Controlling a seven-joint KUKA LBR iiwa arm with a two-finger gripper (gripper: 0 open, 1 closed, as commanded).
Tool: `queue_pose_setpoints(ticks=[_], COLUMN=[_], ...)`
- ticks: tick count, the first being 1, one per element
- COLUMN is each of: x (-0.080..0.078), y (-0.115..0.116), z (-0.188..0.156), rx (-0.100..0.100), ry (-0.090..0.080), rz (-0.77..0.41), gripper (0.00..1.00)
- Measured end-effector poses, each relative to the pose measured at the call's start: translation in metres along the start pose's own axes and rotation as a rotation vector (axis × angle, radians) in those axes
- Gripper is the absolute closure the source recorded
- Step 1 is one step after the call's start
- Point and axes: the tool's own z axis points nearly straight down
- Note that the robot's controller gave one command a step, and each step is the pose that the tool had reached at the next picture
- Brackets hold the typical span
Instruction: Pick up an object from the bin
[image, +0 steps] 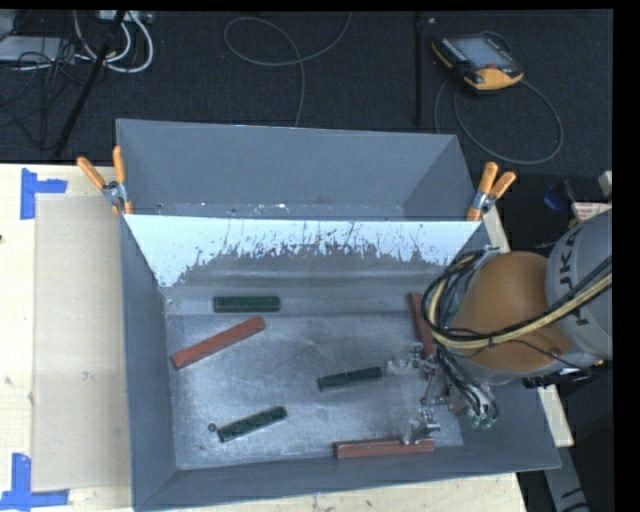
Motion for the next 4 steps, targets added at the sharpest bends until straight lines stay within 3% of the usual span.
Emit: queue_pose_setpoints(ticks=[1, 2, 3, 4], x=[-0.019, -0.064, -0.069, -0.069], y=[0.032, 0.046, 0.093, 0.093], z=[0.003, 0.016, 0.015, 0.015], rx=[-0.001, -0.003, -0.003, -0.002], ry=[0.026, 0.028, 0.014, 0.014], rz=[0.053, 0.057, -0.126, -0.126], gripper=[0.00, 0.00, 1.00, 1.00])
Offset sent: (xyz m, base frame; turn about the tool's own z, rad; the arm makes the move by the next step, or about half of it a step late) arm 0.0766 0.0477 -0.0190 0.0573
